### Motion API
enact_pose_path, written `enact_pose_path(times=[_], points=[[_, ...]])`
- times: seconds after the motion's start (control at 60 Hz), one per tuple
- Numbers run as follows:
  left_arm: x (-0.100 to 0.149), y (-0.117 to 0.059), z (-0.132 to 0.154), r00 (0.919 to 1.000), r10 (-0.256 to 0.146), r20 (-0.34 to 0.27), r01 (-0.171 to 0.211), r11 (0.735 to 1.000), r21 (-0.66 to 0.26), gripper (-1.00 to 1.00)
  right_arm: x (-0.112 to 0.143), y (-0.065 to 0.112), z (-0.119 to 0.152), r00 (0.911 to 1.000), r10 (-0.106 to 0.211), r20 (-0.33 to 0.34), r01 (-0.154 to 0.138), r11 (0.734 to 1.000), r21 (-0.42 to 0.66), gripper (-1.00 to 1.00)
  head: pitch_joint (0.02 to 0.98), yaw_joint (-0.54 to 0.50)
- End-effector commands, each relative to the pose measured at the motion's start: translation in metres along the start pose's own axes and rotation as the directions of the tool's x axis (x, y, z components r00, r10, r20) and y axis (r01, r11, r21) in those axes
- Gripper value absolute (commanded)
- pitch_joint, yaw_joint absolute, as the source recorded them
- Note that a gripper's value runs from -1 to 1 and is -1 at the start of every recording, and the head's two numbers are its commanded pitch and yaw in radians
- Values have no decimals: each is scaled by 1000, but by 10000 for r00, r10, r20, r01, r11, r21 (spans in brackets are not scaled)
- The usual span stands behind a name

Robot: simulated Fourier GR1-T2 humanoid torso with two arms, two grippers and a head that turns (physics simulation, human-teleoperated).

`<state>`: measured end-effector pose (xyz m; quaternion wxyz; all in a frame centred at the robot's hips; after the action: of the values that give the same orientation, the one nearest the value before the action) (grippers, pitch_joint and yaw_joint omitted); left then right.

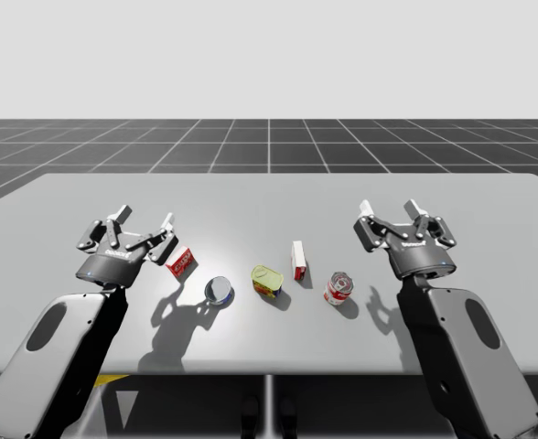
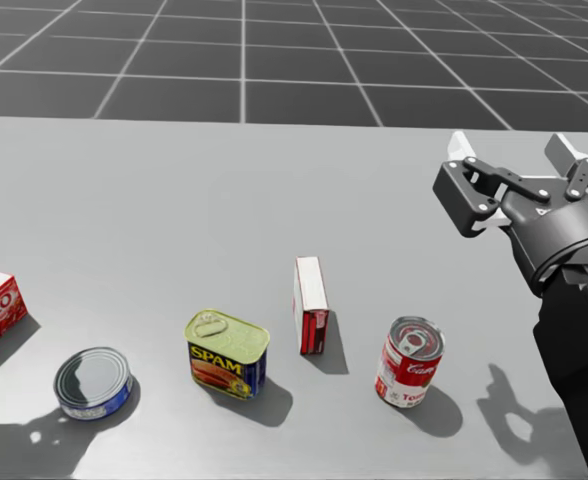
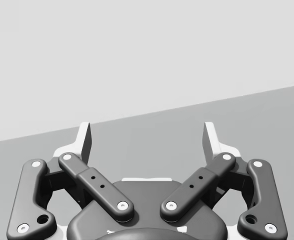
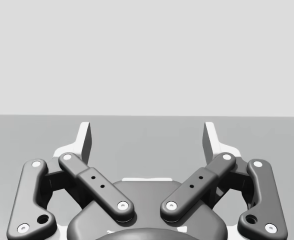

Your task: Pick up the pudding box and lift it.

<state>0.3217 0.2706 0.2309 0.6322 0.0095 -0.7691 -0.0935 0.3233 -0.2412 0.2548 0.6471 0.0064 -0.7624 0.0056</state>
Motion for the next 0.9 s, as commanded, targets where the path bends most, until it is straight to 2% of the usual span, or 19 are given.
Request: enact_pose_path(times=[0.017,0.2,0.267,0.283,0.3,0.333,0.35,0.367,0.4,0.45,0.483,0.517,0.567,0.633,0.75,0.85,0.9], points=[[1,-1,0,10000,-9,47,9,10000,-61,-1000,-1,0,0,9999,109,-12,-109,9999,-54,-1000,716,-135],[1,-4,0,10000,-45,56,45,9999,-112,-1000,0,1,0,9999,146,38,-145,9998,-122,-1000,737,-138],[1,-4,0,10000,-41,64,41,9999,-107,-1000,3,3,1,9999,76,79,-75,9998,-191,-1000,738,-137],[2,-4,1,10000,-38,70,38,9999,-105,-1000,3,4,1,9999,120,29,-119,9995,-304,-1000,739,-137],[2,-4,1,10000,-24,91,25,10000,-93,-1000,6,7,2,9993,293,-222,-306,9978,-592,-1000,739,-135],[3,-4,1,10000,-15,93,16,10000,-85,-1000,9,10,3,9983,536,-226,-551,9957,-739,-1000,740,-135],[3,-4,1,10000,-15,94,16,10000,-82,-1000,10,11,5,9982,564,-203,-578,9957,-718,-1000,740,-136],[3,-4,1,10000,-14,92,15,10000,-82,-1000,11,12,7,9991,395,-159,-403,9977,-548,-1000,741,-136],[3,-4,1,10000,-11,86,12,10000,-89,-1000,14,18,12,9991,370,-209,-379,9984,-431,-1000,742,-135],[3,-5,1,10000,-22,72,23,9999,-114,-1000,18,27,18,9979,543,-365,-562,9970,-531,-1000,744,-135],[3,-5,1,10000,-38,51,39,9999,-145,-1000,20,32,22,9976,553,-422,-573,9972,-490,-1000,744,-134],[3,-6,2,10000,-36,48,37,9999,-159,-1000,22,38,26,9970,462,-619,-490,9979,-434,-1000,745,-134],[3,-6,2,10000,-36,46,37,9999,-166,-1000,26,45,33,9956,112,-935,-136,9996,-246,-1000,747,-133],[3,-6,2,10000,-45,19,46,9998,-169,-1000,31,52,42,9926,-23,-1213,-5,9997,-233,-1000,752,-132],[2,-7,2,10000,-63,-17,62,9998,-187,-1000,35,60,56,9897,-71,-1430,54,9999,-123,-1000,757,-135],[2,-8,2,10000,-65,-24,65,9998,-206,-1000,35,71,73,9872,-228,-1579,259,9995,176,-1000,758,-138],[2,-8,2,10000,-68,-27,68,9997,-219,-1000,32,78,82,9847,-495,-1669,557,9979,327,-1000,758,-137]])
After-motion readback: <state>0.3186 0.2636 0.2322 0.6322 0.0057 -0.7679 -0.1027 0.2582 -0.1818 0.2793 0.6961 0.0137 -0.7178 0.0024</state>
